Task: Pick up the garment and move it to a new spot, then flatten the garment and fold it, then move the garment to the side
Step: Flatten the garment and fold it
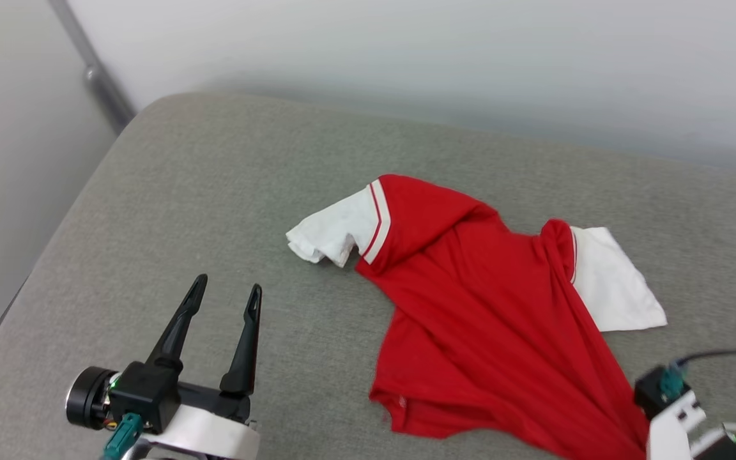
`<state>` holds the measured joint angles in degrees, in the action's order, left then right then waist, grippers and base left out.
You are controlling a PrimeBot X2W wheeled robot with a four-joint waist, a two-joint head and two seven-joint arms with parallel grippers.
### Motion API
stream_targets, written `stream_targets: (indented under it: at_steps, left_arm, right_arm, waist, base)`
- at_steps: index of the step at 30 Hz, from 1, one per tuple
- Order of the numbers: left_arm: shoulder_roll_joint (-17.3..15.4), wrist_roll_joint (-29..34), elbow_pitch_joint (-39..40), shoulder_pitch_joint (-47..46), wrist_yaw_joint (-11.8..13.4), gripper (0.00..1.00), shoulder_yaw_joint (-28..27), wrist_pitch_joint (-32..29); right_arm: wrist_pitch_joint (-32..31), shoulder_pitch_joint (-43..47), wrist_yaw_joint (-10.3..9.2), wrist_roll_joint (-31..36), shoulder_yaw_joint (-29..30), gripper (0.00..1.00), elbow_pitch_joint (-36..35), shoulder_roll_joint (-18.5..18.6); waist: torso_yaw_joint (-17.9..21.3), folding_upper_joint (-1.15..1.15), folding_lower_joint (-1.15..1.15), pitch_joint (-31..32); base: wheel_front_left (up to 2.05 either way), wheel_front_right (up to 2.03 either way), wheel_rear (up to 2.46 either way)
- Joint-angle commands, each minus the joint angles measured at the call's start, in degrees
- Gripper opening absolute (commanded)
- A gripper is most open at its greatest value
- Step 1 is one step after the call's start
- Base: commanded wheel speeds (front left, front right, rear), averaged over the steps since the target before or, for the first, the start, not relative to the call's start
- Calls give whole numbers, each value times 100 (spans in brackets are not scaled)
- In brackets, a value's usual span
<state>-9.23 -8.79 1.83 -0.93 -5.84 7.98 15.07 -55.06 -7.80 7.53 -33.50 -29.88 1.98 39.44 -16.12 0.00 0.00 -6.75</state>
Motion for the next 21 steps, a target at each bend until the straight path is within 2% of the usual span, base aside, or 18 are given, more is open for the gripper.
stream_targets:
  at_steps: [1,6,9,20,21]
  left_arm:
    - [-34,21,3,118,-11,100,-39,14]
    - [-27,50,-18,264,-39,100,-100,14]
    - [10,48,-35,285,-50,100,-122,14]
    - [66,101,-109,173,-96,100,-170,14]
    - [69,97,-109,179,-97,100,-190,14]
  right_arm:
    - [-165,439,-7,-59,82,0,-11,95]
    - [-526,1430,-6,-91,600,0,-491,305]
    - [-605,1854,-6,-24,875,0,-709,307]
    - [-736,2858,-6,278,1443,0,-980,-268]
    - [-653,2846,-6,333,1505,43,-1031,-323]
  waist:
    - [227,0,0,196]
    - [477,0,0,308]
    - [586,0,0,334]
    - [752,0,0,304]
    - [773,0,0,306]
  base:
    - [0,0,0]
    - [0,0,0]
    - [0,0,0]
    - [0,0,0]
    - [0,0,0]
